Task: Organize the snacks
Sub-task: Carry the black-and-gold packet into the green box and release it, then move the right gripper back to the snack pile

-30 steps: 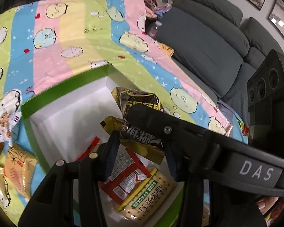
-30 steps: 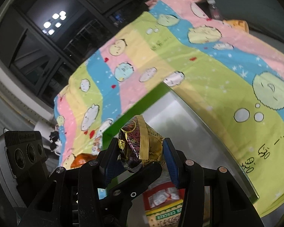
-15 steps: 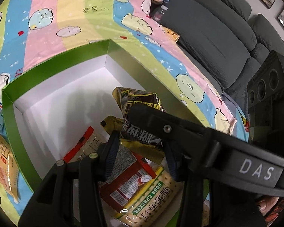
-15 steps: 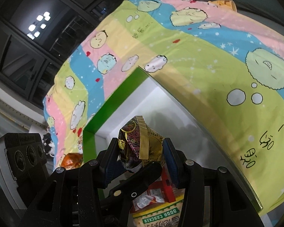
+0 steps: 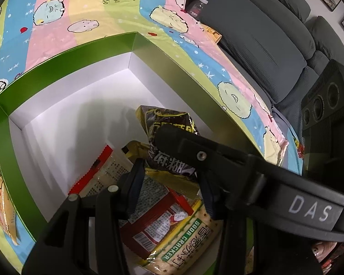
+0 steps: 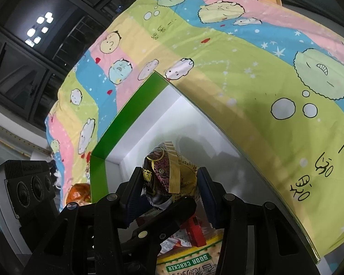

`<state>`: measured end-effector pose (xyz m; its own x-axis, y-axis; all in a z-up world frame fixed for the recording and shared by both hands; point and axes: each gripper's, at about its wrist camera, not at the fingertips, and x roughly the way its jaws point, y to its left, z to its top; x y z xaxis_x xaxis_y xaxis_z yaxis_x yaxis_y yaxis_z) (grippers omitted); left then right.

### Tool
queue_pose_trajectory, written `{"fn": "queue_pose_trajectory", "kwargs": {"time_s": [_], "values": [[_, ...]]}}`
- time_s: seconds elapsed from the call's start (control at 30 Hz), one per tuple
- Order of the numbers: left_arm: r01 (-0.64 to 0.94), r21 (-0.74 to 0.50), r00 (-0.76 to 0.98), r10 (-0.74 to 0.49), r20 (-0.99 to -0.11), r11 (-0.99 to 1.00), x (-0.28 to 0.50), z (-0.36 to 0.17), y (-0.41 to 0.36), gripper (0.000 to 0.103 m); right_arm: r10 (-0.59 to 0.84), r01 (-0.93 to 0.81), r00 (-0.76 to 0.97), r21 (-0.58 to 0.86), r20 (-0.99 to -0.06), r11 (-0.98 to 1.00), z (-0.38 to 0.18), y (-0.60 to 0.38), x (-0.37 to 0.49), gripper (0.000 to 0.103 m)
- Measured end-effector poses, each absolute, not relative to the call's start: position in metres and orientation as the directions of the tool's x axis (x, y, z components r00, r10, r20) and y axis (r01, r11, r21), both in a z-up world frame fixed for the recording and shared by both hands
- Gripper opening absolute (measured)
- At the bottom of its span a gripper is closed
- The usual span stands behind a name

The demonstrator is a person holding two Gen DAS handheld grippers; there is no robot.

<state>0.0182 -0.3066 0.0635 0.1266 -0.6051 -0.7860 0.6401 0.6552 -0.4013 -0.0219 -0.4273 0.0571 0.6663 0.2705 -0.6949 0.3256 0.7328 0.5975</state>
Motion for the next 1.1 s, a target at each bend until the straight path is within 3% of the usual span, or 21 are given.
{"fn": "queue_pose_trajectory", "kwargs": {"time_s": [0.8, 1.1], "values": [[0.613, -0.403, 0.080, -0.561, -0.824, 0.679, 0.024, 0.052, -0.315, 0.046, 0.237, 0.350, 0.642, 0.554, -0.729, 0.756, 0.053, -0.425, -0.018, 0.049], [0.611, -0.399, 0.117, -0.577, -0.808, 0.684, 0.018, 0.068, -0.306, 0.053, 0.241, 0.328, 0.670, 0.571, -0.702, 0.752, 0.065, -0.425, -0.028, 0.049]]}}
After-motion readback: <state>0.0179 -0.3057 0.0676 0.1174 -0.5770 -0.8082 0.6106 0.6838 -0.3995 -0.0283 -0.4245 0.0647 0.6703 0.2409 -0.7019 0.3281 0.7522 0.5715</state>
